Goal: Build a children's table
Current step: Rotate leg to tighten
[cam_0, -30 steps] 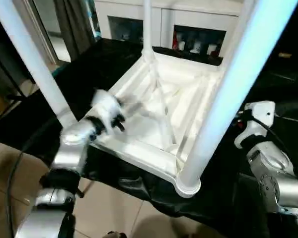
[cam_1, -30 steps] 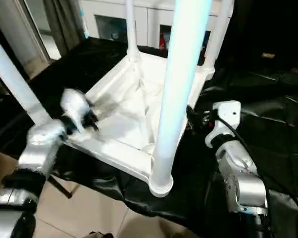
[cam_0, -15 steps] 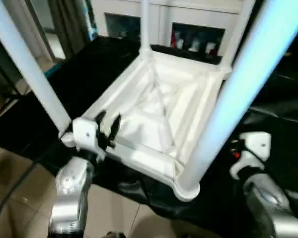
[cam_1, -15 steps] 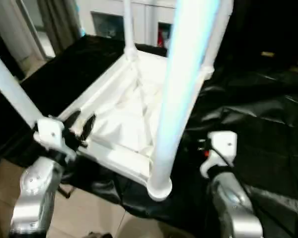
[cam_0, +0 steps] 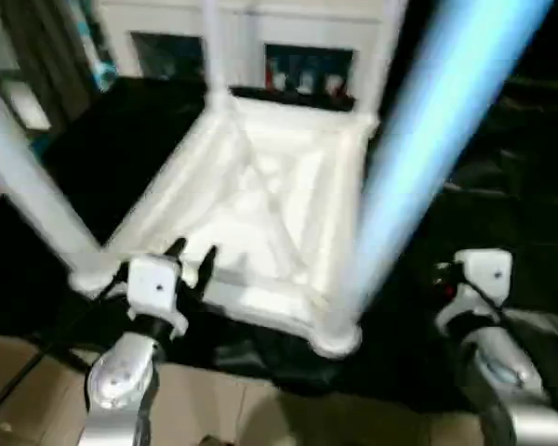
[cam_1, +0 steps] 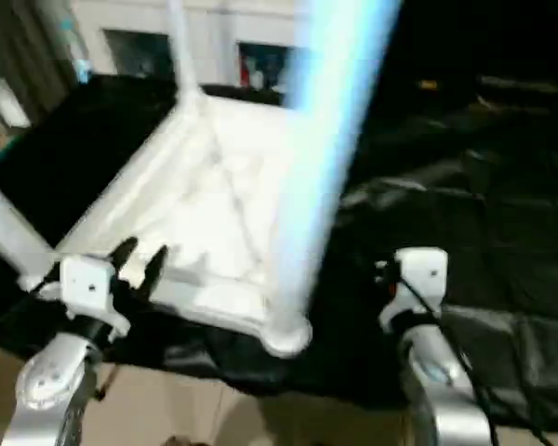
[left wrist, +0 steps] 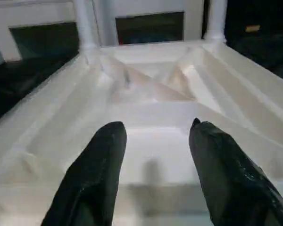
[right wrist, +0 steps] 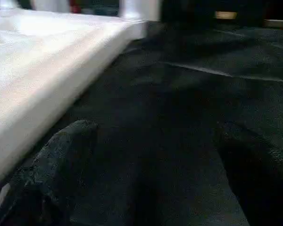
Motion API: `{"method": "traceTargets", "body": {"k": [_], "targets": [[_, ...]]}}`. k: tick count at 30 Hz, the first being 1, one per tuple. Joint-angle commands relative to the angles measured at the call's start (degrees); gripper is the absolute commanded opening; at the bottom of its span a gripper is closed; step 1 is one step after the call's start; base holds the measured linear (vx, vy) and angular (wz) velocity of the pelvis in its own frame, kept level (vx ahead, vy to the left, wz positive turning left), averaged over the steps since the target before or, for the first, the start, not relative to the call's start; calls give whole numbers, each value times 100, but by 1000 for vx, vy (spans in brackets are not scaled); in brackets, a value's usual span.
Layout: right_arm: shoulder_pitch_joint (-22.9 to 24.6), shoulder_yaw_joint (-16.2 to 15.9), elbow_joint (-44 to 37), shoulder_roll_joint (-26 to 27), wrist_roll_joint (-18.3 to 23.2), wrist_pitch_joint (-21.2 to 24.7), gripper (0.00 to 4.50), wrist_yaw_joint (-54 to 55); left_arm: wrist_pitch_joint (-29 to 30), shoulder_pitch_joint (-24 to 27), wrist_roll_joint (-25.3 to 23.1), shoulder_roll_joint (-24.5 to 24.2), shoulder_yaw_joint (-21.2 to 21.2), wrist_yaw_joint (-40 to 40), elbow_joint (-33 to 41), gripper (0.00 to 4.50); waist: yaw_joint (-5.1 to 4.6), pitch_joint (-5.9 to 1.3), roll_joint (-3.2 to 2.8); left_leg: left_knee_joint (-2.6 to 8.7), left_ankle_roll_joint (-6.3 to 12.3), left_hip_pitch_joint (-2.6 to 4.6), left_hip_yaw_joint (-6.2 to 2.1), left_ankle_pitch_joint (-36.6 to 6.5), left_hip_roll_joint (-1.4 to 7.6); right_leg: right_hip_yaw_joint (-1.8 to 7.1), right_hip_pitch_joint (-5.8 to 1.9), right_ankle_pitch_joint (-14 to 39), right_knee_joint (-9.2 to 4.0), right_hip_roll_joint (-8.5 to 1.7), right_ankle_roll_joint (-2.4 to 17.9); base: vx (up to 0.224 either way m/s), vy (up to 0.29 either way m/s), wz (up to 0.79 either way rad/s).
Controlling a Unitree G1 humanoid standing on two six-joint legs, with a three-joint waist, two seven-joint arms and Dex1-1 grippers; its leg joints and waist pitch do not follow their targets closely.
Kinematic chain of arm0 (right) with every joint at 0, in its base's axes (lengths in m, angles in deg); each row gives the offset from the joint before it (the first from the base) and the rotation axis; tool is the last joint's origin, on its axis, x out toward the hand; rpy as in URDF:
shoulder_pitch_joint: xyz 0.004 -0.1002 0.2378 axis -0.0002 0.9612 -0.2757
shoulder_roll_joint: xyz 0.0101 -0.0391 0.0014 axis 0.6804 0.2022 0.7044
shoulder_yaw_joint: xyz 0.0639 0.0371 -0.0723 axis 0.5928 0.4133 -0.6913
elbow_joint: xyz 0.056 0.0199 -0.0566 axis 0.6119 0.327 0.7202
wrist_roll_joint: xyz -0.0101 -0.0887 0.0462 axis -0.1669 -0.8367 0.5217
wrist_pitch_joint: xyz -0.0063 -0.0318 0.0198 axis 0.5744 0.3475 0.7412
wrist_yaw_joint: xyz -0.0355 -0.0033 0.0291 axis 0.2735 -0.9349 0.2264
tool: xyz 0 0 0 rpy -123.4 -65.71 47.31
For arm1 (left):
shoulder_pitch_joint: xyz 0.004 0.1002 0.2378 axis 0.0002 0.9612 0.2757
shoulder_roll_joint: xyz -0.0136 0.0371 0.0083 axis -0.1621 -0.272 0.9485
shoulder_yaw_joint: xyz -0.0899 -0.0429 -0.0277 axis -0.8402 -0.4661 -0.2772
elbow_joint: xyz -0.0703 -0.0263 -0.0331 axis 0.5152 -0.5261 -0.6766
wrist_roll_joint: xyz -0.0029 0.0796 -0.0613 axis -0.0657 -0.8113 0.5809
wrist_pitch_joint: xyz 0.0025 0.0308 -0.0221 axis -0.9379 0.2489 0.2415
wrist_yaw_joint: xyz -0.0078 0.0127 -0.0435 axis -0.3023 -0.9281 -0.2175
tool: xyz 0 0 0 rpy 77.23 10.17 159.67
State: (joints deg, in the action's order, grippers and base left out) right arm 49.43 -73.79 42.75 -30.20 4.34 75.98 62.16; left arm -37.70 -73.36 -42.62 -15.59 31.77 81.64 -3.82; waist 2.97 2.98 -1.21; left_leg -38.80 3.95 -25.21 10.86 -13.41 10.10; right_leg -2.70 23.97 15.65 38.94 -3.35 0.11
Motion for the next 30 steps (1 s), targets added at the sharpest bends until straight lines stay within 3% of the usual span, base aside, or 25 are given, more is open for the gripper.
{"method": "traceTargets", "body": {"k": [1, 2, 3, 4, 5, 6, 7, 8, 9, 10, 11, 12, 13, 14, 15, 17, 19, 21, 22, 24, 27, 28, 29, 30], "targets": [[-80, 170, 60, -148, 87, -46, 434, -203, 59, 231, -101, -86, -132, -235, 194, 250, 77, -94, 307, 72, -76, 51, -170, 29, -252, 287, -344, -1226, -902, -771, 42, -79, -131, -9], [-133, 162, 110, -207, 116, -65, 434, -305, 8, 252, -107, -109, -161, -275, 186, 250, 82, -48, 271, 186, -241, 107, -213, -165, -235, 263, -366, -213, -975, -735, -366, -79, -131, -9], [-174, 132, 163, -308, 161, -82, 434, -482, -52, 314, -40, -114, -228, -316, 216, 250, 67, -42, 223, 428, -319, 137, -322, -526, -98, 279, -410, 1448, -1034, -664, -820, -88, -101, -17], [-193, 104, 195, -387, 197, -73, 434, -618, -73, 368, -10, -123, -277, -350, 247, 250, 46, -22, 153, 541, -336, 139, -369, -710, -51, 214, -413, 2056, -1049, -588, -886, -91, -57, -16], [-207, 2, 273, -647, 297, -22, 434, -1070, -65, 547, 126, -182, -408, -340, 360, 250, 13, -31, 123, 667, -399, 184, -403, -1003, 23, 95, -438, 2804, -1121, -509, -846, -91, -57, -16], [-204, -75, 326, -836, 360, 11, 434, -1397, -31, 671, 249, -234, -482, -272, 441, 250, -39, -17, 133, 804, -350, 237, -465, -1224, 177, 28, -463, 2696, -1146, -527, -524, -69, -17, -15], [-196, -112, 366, -956, 415, 36, 434, -1607, 40, 772, 355, -280, -525, -158, 539, 250, -85, 42, 130, 913, -310, 295, -492, -1581, 296, -12, -449, 2575, -1167, -520, -184, 0, 0, 0], [-191, -125, 397, -1024, 465, 66, 434, -1733, 93, 841, 426, -310, -553, -69, 610, 250, -99, 37, 100, 945, -309, 356, -508, -1742, 342, -12, -445, 2514, -1169, -531, -4, 0, 0, 0], [-164, -143, 410, -1088, 543, 95, 434, -1881, 115, 929, 502, -343, -585, 28, 709, 250, -99, 21, 41, 963, -347, 431, -510, -1883, 408, 5, -439, 2247, -1188, -579, 306, 0, 0, 0], [-99, -163, 363, -1145, 642, 135, 434, -2044, 118, 1055, 559, -413, -633, 129, 832, 250, -81, 9, -24, 974, -371, 455, -526, -1833, 445, 20, -451, 1934, -1165, -599, 461, 0, 0, 0], [-54, -162, 314, -1155, 727, 183, 434, -2138, 84, 1115, 561, -451, -654, 151, 879, 250, -108, 40, 15, 1060, -353, 400, -511, -1913, 485, 13, -491, 1388, -1105, -572, 712, 0, 0, 0], [223, -222, 6, -1231, 957, 197, 434, -2502, 52, 1329, 833, -502, -695, 341, 1039, 250, -73, 25, -96, 1056, -395, 433, -512, -2037, 477, 12, -484, 1441, -1089, -580, 769, -8, 57, 1], [223, -222, 6, -1231, 957, 197, 434, -2502, 52, 1329, 833, -502, -695, 341, 1039, 250, -53, 14, -31, 1040, -441, 455, -473, -2054, 495, 50, -453, 1329, -1110, -607, 843, 17, 56, 5], [371, -241, -122, -1286, 1032, 183, 436, -2656, 35, 1435, 1002, -510, -691, 430, 1104, 278, -27, -7, -45, 1029, -442, 449, -433, -1883, 480, 84, -447, 1063, -1077, -596, 920, 17, 56, 5], [543, -233, -222, -1388, 1171, 177, 437, -2876, 62, 1595, 1372, -486, -659, 590, 1232, 278, 17, -27, -116, 1016, -428, 444, -434, -1764, 475, 106, -461, 888, -1034, -617, 974, 0, 0, 0], [909, -149, -357, -1645, 1532, 176, 443, -3436, -78, 1914, 1653, -489, -675, 701, 1328, 285, 73, -29, -97, 1009, -299, 407, -381, -1442, 487, 149, -473, 531, -992, -617, 1064, 0, 0, 0], [1020, -100, -407, -1786, 1788, 265, 450, -3801, -264, 1931, 1496, -441, -871, 483, 1187, 298, 100, -30, -104, 964, -8, 376, -335, -1186, 453, 169, -478, 281, -965, -610, 1097, 0, 0, 0], [1041, -117, -434, -1811, 1865, 290, 450, -3918, -346, 1927, 1537, -403, -1039, 401, 1131, 310, 115, -35, -118, 946, 107, 348, -342, -1013, 437, 153, -493, 312, -960, -638, 1092, 0, 0, 0], [1023, -246, -480, -1850, 1891, 283, 450, -4079, -447, 1901, 1646, -349, -1298, 295, 1064, 325, 120, -42, -128, 942, 121, 357, -340, -1009, 441, 144, -490, 373, -967, -632, 1080, 0, 0, 0], [972, -346, -513, -1846, 1888, 291, 450, -4132, -488, 1884, 1672, -341, -1430, 228, 1036, 340, 126, -9, -139, 951, 52, 370, -340, -1097, 441, 132, -471, 678, -1000, -611, 1012, 0, 0, 0], [735, -640, -589, -1791, 1859, 249, 450, -4153, -518, 1889, 1937, -413, -1739, 101, 965, 366, 105, -39, -117, 947, -27, 384, -340, -1144, 422, 125, -469, 1108, -1024, -621, 912, 0, 0, 0], [605, -749, -555, -1762, 1818, 204, 450, -4156, -560, 1900, 1994, -483, -1825, 101, 906, 376, 109, -47, -138, 944, -53, 395, -344, -1124, 429, 128, -462, 1130, -1023, -618, 902, 0, 0, 0], [402, -808, -463, -1690, 1844, 206, 450, -4197, -623, 1852, 2007, -532, -1929, 69, 771, 376, 93, 6, -70, 966, -57, 378, -335, -1080, 425, 133, -431, 1098, -1030, -598, 875, 0, 0, 0], [402, -808, -463, -1690, 1844, 206, 450, -4197, -623, 1852, 2007, -532, -1929, 69, 771, 384, 93, -5, -100, 966, -67, 385, -343, -1118, 420, 130, -426, 1148, -1014, -586, 876, 0, 0, 0]]}}
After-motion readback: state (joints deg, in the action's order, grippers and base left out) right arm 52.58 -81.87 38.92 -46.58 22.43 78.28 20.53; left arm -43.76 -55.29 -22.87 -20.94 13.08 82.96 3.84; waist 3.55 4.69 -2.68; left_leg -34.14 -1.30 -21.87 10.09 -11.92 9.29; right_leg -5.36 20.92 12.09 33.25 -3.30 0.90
